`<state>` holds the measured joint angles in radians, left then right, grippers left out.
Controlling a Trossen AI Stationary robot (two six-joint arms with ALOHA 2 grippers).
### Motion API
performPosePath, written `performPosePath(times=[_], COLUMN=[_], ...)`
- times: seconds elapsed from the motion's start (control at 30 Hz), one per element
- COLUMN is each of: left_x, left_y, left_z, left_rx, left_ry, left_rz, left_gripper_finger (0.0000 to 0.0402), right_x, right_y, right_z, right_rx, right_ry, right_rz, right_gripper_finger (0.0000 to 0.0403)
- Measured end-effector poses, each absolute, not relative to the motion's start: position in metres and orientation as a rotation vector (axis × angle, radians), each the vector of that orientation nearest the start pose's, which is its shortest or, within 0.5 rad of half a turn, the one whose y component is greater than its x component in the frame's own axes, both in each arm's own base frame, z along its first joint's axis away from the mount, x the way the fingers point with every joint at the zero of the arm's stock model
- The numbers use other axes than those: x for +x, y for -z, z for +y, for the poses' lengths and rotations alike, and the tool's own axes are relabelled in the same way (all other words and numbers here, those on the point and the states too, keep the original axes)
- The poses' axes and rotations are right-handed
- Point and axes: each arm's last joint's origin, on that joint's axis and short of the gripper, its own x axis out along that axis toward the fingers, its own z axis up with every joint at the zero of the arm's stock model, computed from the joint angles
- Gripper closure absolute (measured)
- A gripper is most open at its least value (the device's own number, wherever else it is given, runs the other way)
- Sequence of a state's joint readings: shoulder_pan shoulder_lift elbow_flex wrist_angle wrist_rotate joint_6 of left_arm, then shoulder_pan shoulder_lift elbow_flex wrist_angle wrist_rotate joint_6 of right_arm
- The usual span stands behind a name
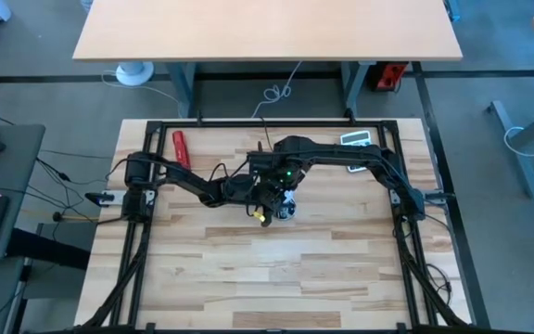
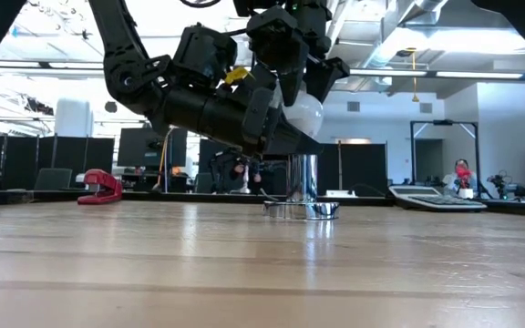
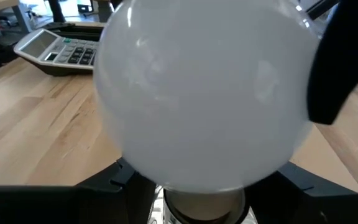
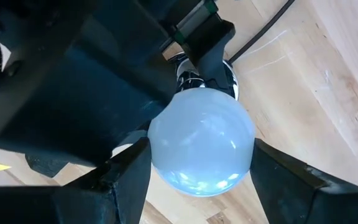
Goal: Screw lightbulb
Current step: Insert the lightbulb into the silver lamp socket
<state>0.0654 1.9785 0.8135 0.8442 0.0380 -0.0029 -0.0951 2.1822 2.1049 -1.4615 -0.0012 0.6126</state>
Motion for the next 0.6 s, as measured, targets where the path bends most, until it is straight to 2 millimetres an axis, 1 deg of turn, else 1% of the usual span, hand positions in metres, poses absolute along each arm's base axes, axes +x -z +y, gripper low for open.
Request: performPosePath(times=[0.1, 0.27, 0.37, 0.43, 0.6], left_x=[0.3675, 0.3676, 0.3676, 0.3677, 0.3678], left_y=[-0.1137, -0.1138, -0.1138, -0.1139, -0.1143], left_z=[0.0226, 0.0220, 0.0219, 0.0219, 0.0219], left_rx=[-0.011, -0.011, -0.015, -0.014, -0.006], left_ry=[-0.037, -0.037, -0.036, -0.036, -0.035], left_rz=[0.325, 0.325, 0.325, 0.323, 0.319], left_gripper_finger=[0.0204, 0.0251, 0.0268, 0.0268, 0.0250], right_x=[0.4217, 0.4215, 0.4213, 0.4211, 0.4207], right_y=[-0.2640, -0.2640, -0.2640, -0.2640, -0.2640], right_z=[-0.0379, -0.0378, -0.0379, -0.0378, -0.0350], right_rx=[0.557, 0.578, 0.618, 0.646, 0.712], right_ry=[0.548, 0.564, 0.603, 0.630, 0.693], right_rz=[1.468, 1.467, 1.458, 1.452, 1.438], right_gripper_finger=[0.0145, 0.0145, 0.0145, 0.0145, 0.0144])
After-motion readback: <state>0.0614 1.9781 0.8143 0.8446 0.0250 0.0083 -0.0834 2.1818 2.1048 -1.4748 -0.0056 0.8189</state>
